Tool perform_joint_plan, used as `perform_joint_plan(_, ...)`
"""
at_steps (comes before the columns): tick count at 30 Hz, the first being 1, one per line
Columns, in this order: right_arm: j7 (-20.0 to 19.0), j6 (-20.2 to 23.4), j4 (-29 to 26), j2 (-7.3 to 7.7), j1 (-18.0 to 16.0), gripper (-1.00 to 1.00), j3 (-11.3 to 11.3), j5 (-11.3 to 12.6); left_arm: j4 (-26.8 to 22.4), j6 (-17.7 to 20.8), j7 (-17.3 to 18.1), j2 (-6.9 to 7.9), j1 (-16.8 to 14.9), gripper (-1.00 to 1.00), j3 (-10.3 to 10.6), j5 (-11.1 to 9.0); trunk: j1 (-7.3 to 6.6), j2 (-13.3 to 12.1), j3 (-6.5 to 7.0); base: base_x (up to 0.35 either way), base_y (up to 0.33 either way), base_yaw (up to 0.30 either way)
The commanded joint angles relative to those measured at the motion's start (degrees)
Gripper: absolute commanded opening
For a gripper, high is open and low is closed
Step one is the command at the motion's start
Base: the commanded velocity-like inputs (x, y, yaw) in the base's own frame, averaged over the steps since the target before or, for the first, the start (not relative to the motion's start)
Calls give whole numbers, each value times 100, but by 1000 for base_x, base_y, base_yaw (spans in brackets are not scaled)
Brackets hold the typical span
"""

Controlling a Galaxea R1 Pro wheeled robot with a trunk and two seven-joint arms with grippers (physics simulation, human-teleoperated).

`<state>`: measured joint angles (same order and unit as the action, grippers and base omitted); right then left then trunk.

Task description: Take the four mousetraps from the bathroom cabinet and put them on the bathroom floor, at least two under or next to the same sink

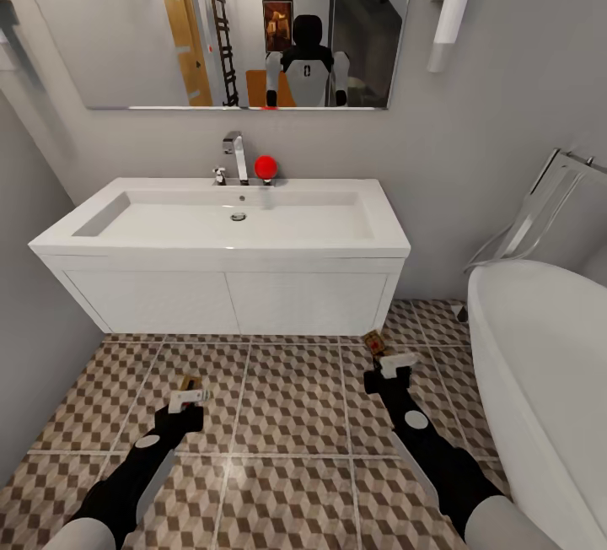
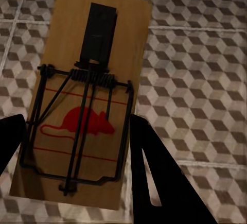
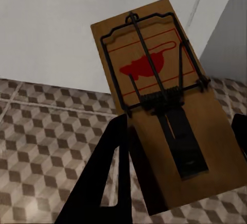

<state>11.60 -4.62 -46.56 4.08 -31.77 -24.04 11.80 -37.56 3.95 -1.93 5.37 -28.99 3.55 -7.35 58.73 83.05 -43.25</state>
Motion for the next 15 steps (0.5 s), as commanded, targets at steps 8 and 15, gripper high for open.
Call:
perform_joint_plan(8, -269, -485, 438, -10, -5, -100, -24, 365, 220, -15, 51, 10, -1, -100, 31, -47, 0, 3, -4, 0, 0, 0)
perform_joint_plan(15, -423, -498, 463, 20, -4, -100, -23, 1296, 241, -29, 52, 8, -1, -100, 32, -51, 0, 3, -4, 0, 0, 0)
